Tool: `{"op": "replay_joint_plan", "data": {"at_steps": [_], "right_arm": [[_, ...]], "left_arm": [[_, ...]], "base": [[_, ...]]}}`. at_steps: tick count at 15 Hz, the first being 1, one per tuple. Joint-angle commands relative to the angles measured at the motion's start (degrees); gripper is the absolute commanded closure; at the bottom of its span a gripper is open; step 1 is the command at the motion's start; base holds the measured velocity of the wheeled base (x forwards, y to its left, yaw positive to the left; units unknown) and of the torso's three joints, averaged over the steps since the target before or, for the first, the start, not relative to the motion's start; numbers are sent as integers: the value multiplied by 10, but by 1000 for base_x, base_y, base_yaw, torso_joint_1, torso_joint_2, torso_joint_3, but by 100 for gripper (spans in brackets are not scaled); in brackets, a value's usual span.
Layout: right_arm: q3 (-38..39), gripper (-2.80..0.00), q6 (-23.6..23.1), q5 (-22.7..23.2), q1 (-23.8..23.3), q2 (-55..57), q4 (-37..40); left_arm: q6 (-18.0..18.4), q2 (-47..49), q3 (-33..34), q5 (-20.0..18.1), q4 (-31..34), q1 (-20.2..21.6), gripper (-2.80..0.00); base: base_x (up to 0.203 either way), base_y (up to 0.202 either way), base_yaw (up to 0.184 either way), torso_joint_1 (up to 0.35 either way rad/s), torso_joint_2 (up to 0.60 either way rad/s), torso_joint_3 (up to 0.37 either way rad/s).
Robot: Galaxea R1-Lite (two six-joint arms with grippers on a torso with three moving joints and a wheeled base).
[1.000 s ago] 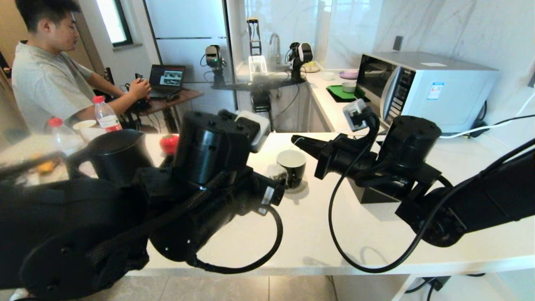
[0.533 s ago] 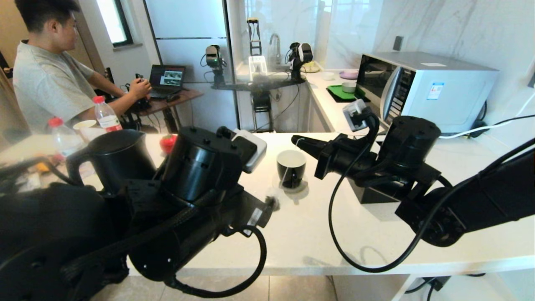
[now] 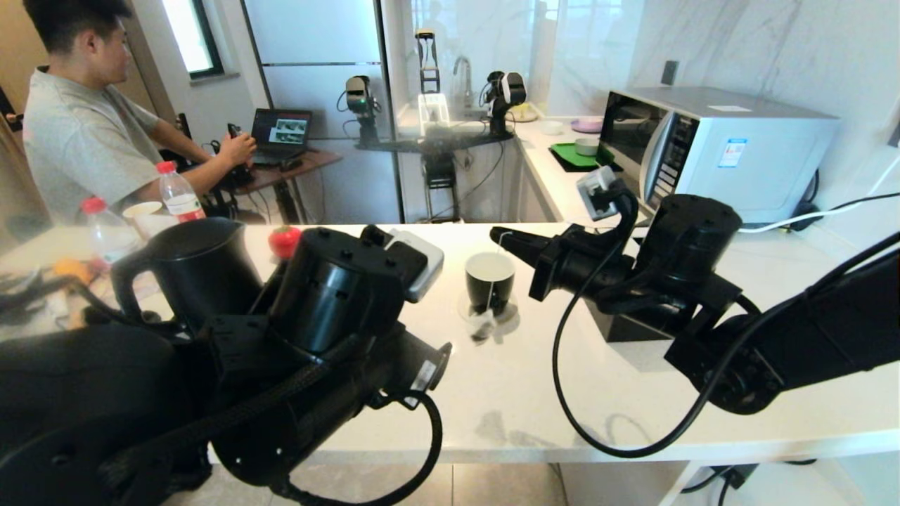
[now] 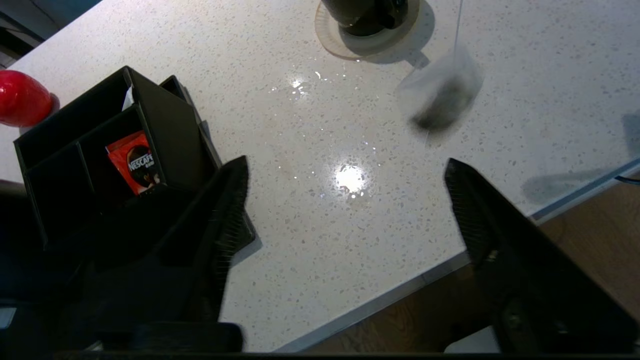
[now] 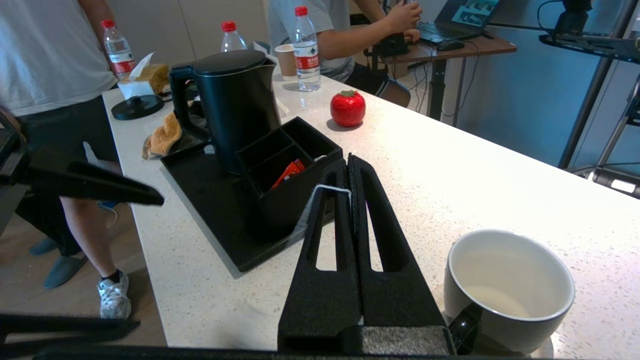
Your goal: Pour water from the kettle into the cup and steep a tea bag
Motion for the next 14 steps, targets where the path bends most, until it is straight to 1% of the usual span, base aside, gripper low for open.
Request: {"op": "replay_joint_plan", "data": {"at_steps": [1,5,7,8,11,12,14], "right_arm": [[0,0,0,2,-3,0,-4],[2,0,0,1,-4,-3,-4],[4,0,0,1,-4,-3,-5],[7,0,0,1,-4,-2,-5],[7,0,-1,0,-6,-3,-5],[7,0,-1,0,-8,-3,-5],[8,0,-2,-1,-11,-3,-7]], "left_arm": [[-6,0,2,3,-1,0,0],[-6,-39,32,7,3,7,0],[-6,-62,59,22,4,27,0],[-6,-73,76,35,4,37,0],[-5,-103,135,74,4,83,0],[-5,-113,151,79,2,103,0],[-14,-126,168,75,-5,148,0]], "base": [[0,0,0,0,0,0],[0,0,0,0,0,0],[0,0,0,0,0,0],[0,0,0,0,0,0],[0,0,0,0,0,0],[0,0,0,0,0,0],[0,0,0,0,0,0]]}}
